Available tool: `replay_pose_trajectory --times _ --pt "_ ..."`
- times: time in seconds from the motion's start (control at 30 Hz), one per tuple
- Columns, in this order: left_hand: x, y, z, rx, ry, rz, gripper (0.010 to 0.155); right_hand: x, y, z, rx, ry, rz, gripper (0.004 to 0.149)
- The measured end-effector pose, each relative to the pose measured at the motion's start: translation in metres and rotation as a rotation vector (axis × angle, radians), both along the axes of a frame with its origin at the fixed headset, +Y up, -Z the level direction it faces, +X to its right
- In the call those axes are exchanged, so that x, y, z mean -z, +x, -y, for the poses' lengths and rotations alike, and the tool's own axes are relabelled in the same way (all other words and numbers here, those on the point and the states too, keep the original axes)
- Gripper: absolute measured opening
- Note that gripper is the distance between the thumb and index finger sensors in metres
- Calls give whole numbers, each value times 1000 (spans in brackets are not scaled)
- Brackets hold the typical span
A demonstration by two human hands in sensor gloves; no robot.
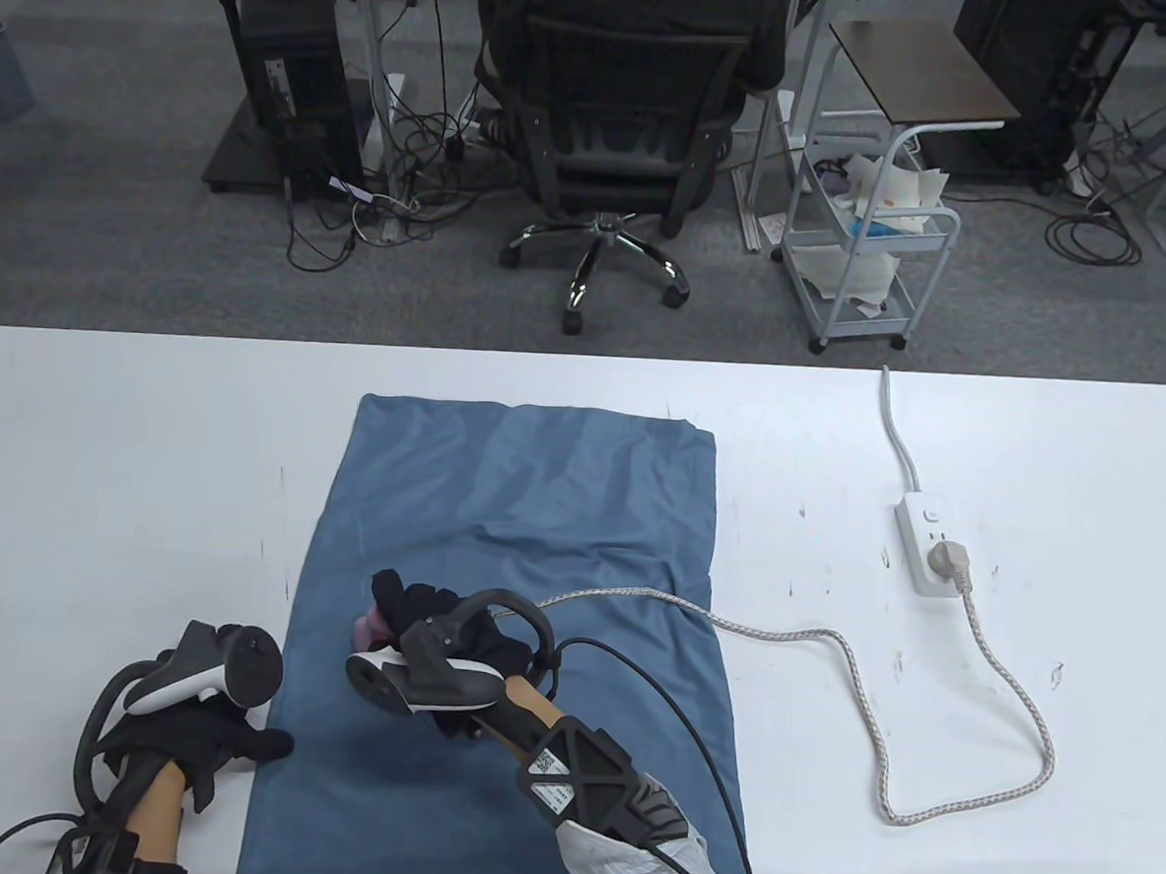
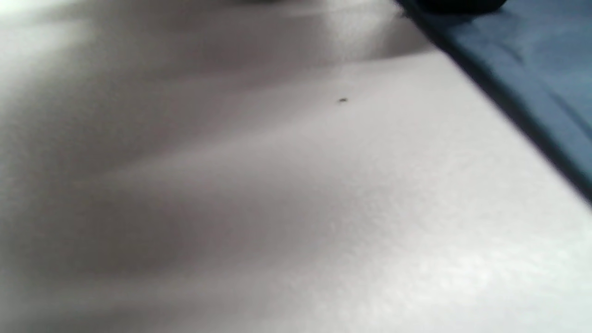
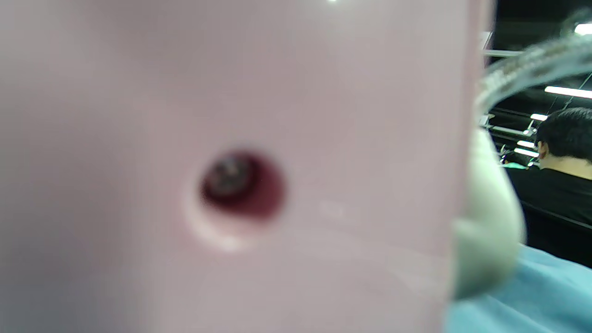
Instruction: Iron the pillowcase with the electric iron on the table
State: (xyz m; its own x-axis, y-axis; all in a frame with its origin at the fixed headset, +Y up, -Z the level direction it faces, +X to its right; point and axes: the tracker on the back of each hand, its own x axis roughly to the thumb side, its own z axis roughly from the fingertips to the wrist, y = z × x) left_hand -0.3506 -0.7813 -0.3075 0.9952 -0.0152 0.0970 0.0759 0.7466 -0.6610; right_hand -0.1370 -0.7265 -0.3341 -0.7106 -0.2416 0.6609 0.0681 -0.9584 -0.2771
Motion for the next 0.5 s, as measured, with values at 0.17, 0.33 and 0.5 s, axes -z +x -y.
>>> replay_pose_trajectory --times 0.17,0.33,0.5 --pt "-1 -10 -1 -20 14 -32 106 -11 5 -4 65 -75 -125 71" --pt "-2 -13 2 -14 -9 -61 106 -32 -3 -5 80 -162 -239 71" --pt "-2 -11 2 19 -3 -58 107 -35 -18 -5 39 -120 -241 71"
